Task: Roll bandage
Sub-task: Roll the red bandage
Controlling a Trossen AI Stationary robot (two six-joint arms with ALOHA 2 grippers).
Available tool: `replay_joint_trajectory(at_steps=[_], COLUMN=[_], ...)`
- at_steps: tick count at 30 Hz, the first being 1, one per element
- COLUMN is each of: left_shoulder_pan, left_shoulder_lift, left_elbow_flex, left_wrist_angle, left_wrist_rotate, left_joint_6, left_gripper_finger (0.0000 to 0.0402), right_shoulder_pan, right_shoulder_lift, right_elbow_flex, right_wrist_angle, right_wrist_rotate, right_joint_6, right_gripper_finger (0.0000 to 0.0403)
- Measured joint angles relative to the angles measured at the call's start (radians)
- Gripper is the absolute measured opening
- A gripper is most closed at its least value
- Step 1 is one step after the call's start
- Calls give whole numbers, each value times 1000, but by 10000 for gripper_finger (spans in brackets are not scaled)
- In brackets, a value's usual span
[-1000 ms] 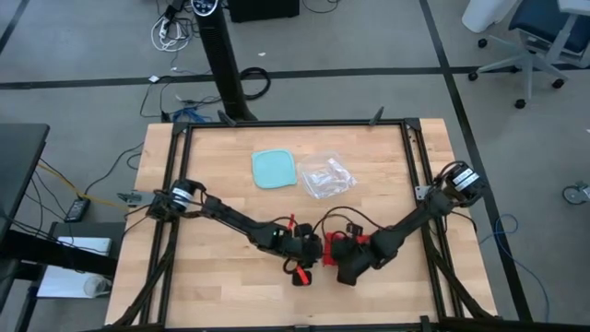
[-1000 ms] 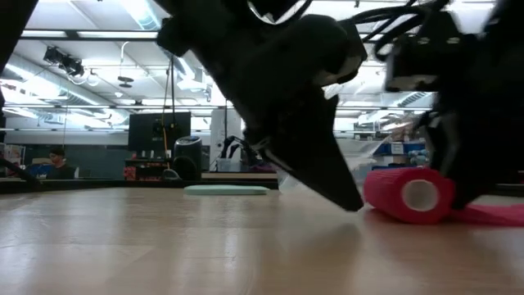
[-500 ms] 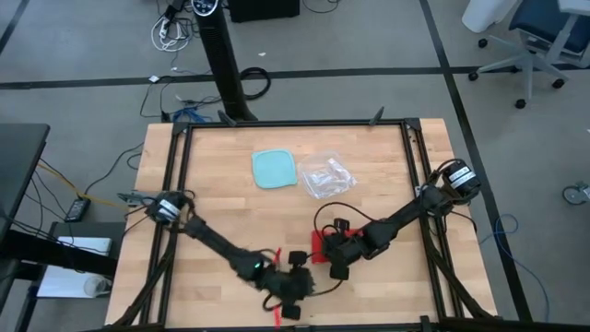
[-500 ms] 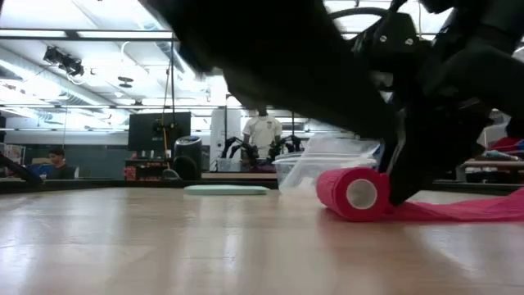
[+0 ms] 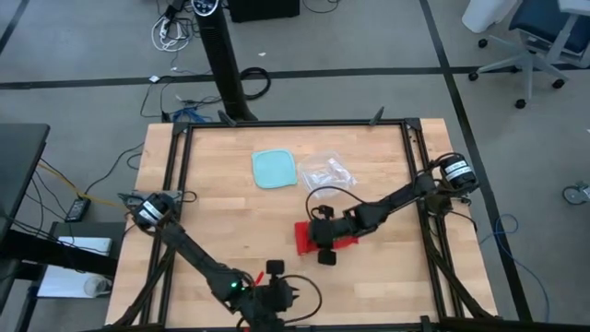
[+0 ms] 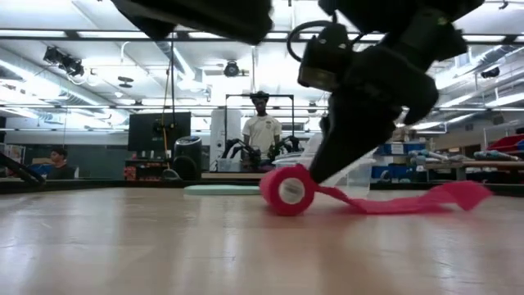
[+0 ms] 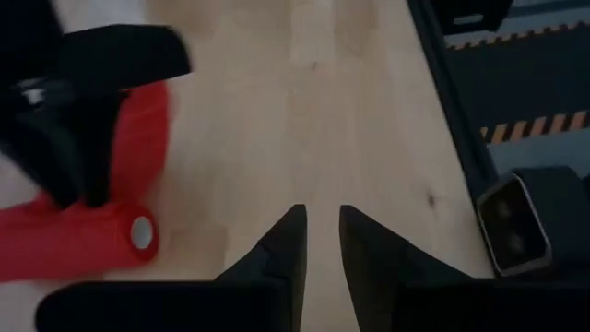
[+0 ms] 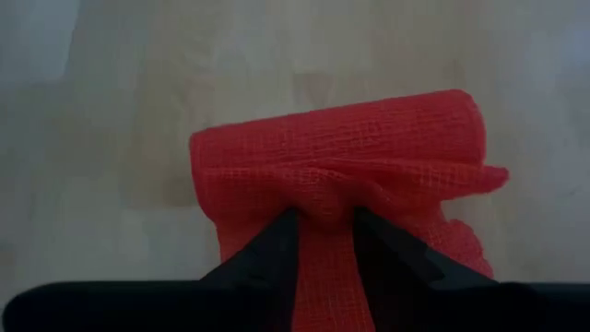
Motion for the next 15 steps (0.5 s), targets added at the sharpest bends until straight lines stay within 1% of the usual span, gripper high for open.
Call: replay_joint_trajectory(at_steps=[5,8,12,15], left_shoulder_pan=[-12,-12,-11,-6], left_shoulder_lift=[0,0,-1,-1], left_elbow_flex=[0,-8,-7,-8], left_wrist_angle=[1,19,57,39], left_wrist_rotate=[-3,-2,23,20], left_joint_6=[85,130,148,134], left_gripper_finger=[72,72,72,72], right_shoulder_pan=[-56,-76,-71,-53], right_shoulder_lift=[0,0,-17,-42], right_elbow_flex=[0,1,1,1], right_wrist_angle=[49,50,-19,-95], right_wrist_rotate=[-67,-82,-104,-75], right_joint_6=[-55,-68,-49,-13], right_gripper_finger=[105,105,105,105])
